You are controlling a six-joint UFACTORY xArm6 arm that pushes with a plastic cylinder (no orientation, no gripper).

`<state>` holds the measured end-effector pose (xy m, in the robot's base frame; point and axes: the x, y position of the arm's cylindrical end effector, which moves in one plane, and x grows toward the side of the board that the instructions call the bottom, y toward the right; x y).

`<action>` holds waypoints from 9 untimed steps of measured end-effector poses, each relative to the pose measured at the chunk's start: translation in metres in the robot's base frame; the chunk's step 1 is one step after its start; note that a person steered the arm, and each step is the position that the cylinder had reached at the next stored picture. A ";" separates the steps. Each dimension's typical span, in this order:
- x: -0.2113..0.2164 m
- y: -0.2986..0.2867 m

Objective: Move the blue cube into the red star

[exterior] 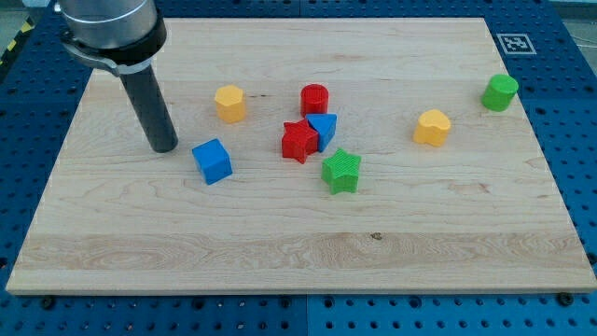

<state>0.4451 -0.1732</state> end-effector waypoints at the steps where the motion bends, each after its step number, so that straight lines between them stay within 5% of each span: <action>1: -0.020 0.011; 5: 0.037 0.018; 9: 0.023 0.110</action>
<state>0.4681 -0.0629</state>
